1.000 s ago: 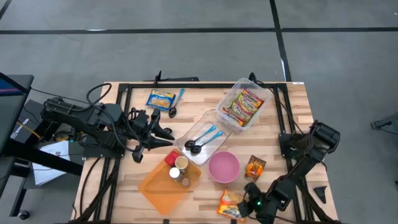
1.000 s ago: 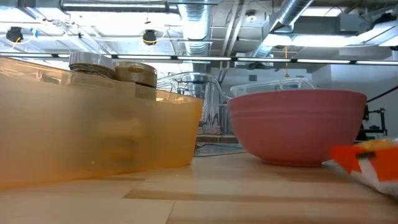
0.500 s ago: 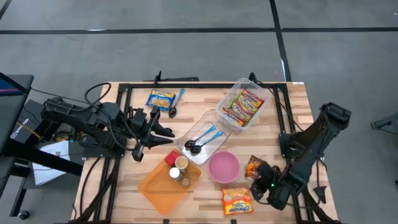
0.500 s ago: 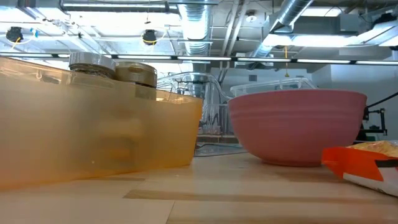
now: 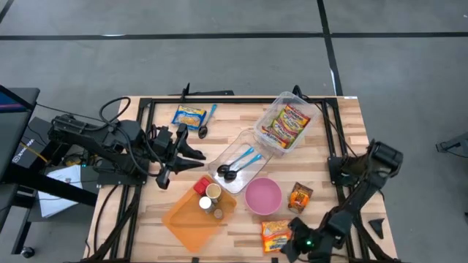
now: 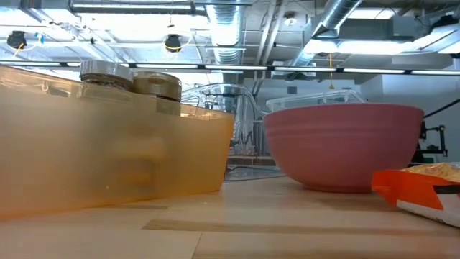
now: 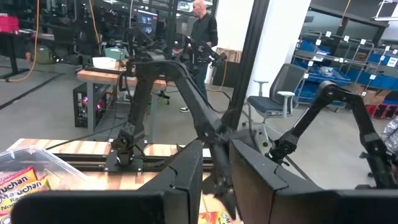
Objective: Pick & Place Food Item
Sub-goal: Put the orange noodle pack into the transparent container
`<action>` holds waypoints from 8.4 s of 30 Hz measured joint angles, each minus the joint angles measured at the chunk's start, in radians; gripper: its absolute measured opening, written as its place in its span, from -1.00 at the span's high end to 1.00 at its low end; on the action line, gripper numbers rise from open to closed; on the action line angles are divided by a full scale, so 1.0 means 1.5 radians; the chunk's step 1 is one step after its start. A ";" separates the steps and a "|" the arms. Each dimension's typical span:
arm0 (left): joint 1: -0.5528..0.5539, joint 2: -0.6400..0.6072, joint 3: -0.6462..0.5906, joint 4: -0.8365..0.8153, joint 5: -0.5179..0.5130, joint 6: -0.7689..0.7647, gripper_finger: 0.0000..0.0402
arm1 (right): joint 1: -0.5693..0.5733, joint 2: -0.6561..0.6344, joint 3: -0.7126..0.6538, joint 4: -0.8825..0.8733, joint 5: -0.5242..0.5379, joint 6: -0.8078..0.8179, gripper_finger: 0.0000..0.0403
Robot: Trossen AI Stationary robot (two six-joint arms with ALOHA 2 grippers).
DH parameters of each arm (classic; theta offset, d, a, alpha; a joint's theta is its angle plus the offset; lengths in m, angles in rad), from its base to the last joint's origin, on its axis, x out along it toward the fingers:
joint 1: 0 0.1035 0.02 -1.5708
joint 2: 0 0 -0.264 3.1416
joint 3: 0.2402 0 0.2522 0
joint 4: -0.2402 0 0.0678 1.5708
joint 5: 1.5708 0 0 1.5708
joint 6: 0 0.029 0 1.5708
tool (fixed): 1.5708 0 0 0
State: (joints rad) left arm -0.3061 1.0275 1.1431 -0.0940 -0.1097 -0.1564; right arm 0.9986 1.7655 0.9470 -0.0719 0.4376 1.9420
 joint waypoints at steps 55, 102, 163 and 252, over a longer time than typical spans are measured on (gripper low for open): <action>0.000 0.000 0.000 0.008 -0.014 -0.006 0.62 | 0.019 0.085 0.089 -0.213 -0.130 0.102 0.39; 0.000 0.000 0.000 0.081 -0.044 -0.029 0.62 | -0.018 -0.037 0.083 -0.571 -0.104 0.117 0.39; 0.000 0.003 0.000 0.137 -0.090 -0.074 0.62 | 0.049 -0.054 -0.008 -0.366 -0.035 0.101 0.96; 0.001 0.058 0.000 0.107 -0.133 0.014 0.62 | -1.172 -0.160 0.299 -0.800 -0.378 -1.670 1.00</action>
State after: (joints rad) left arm -0.3054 1.1141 1.1427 0.0666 -0.3088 -0.1360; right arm -0.7588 1.5252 1.3952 -1.2713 -0.1291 -0.5636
